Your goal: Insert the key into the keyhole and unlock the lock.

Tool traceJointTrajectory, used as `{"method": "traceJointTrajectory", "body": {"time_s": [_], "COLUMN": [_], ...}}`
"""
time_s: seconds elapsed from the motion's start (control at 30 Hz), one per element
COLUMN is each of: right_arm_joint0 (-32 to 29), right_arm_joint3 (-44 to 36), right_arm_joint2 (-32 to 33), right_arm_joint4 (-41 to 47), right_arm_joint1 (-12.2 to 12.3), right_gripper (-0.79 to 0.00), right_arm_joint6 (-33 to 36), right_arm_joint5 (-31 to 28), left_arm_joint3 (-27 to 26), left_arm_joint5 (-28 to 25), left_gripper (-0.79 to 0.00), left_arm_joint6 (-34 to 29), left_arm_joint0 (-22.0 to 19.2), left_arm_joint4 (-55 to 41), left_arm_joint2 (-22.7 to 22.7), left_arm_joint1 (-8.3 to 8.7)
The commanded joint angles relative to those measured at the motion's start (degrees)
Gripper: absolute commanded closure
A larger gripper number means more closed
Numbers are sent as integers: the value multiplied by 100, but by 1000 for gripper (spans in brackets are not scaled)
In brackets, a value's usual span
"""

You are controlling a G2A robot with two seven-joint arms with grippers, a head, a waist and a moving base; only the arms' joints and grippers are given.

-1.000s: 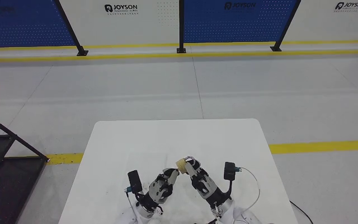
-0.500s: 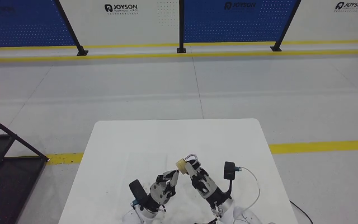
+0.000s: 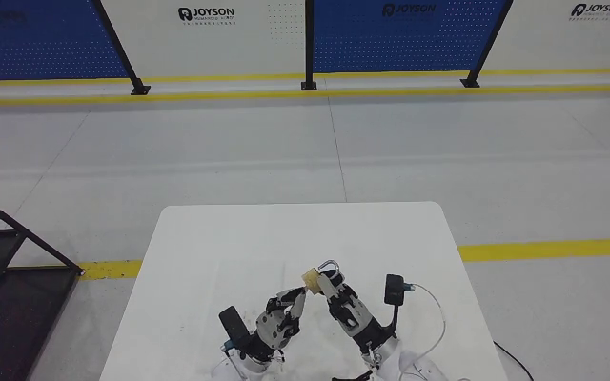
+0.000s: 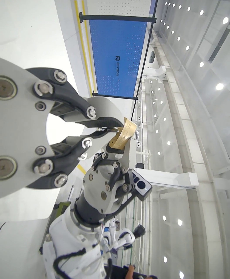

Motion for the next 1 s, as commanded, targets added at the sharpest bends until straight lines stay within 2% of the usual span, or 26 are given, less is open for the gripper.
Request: {"method": "traceJointTrajectory", "body": {"time_s": [0.0,0.17,0.33,0.43,0.53,0.77,0.97], "right_arm_joint0": [-5,6,183,368,575,1200,1685], "right_arm_joint3": [2,68,249,371,550,1087,1529], "right_arm_joint2": [14,67,40,-65,-245,-883,-1466], "right_arm_joint4": [7,54,195,209,107,-386,-435], "right_arm_joint1": [1,1,-16,-42,-73,-200,-335], "right_gripper": [0,0,0,0,0,0,0], "right_arm_joint6": [-46,-110,106,327,672,1572,2314], "right_arm_joint5": [2,83,345,616,921,1777,1918], "left_arm_joint3": [-92,-425,-752,-852,-720,-131,35], "left_arm_joint5": [-393,-1486,-2286,-2349,-2227,-1926,-1877], "left_gripper": [-785,-785,-785,-785,-785,-785,-785], "left_arm_joint6": [-100,-630,-1380,-1564,-1742,-1912,-2190], "left_arm_joint0": [59,345,814,1093,1251,1138,1093], "left_arm_joint4": [-254,-1049,-1951,-2189,-2317,-2571,-2733], "left_arm_joint2": [-27,-305,-972,-1409,-1730,-2112,-2271], "left_arm_joint1": [25,149,344,434,488,517,532]}}
